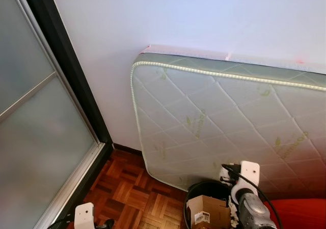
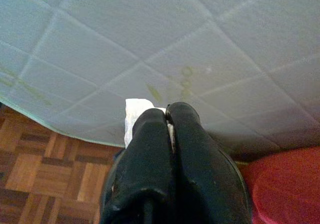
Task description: Clean up the room
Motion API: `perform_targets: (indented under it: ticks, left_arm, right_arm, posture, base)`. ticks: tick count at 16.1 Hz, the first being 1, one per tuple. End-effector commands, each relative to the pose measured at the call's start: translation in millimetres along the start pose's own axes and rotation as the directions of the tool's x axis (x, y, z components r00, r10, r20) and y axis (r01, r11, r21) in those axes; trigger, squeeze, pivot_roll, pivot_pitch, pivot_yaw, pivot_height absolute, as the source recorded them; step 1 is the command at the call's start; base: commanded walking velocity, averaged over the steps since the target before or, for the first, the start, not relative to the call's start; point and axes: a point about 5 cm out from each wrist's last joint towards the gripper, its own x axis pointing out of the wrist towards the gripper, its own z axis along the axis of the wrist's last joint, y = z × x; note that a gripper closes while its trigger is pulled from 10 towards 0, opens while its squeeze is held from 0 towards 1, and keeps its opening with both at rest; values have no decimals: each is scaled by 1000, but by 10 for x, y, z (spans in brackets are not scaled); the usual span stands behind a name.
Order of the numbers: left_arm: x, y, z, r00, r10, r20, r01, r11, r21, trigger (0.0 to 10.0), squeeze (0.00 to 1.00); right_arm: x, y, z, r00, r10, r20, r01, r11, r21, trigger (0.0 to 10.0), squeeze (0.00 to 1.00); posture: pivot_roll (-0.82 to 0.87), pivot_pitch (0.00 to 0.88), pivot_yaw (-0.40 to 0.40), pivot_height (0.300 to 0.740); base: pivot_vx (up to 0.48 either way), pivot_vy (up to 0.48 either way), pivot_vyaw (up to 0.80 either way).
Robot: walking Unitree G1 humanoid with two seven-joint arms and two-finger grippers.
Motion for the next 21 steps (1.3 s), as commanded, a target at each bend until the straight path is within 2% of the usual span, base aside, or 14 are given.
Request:
perform_targets:
  ticks: [1,5,7,17,21]
  left_arm:
    - [-12,36,-32,1000,10,-14,-10,1000,2,10000,0]
    - [-12,33,-33,1000,9,-14,-9,1000,1,10000,0]
    - [-11,33,-33,1000,10,-14,-10,1000,-1,10000,0]
    - [-14,40,-39,1000,11,-16,-11,1000,-1,10000,0]
    - [-15,40,-44,1000,12,-19,-12,1000,-2,10000,0]
  right_arm:
    - [-27,-19,-88,999,-5,-38,5,1000,-6,10000,0]
    - [-29,-10,-101,999,-8,-44,7,1000,-13,10000,0]
    - [-30,-57,-96,998,-52,-48,48,996,-78,10000,0]
    - [-42,-84,-124,996,-74,-58,69,995,-77,10000,0]
    - [-48,-108,-147,993,-90,-78,84,994,-71,10000,0]
  posture:
    - [41,24,18,740]
    - [41,24,18,740]
    - [44,25,16,740]
    - [46,27,18,740]
    - [47,32,18,696]
  base:
    - [0,0,0]
    - [0,0,0]
    - [0,0,0]
    - [0,0,0]
    - [0,0,0]
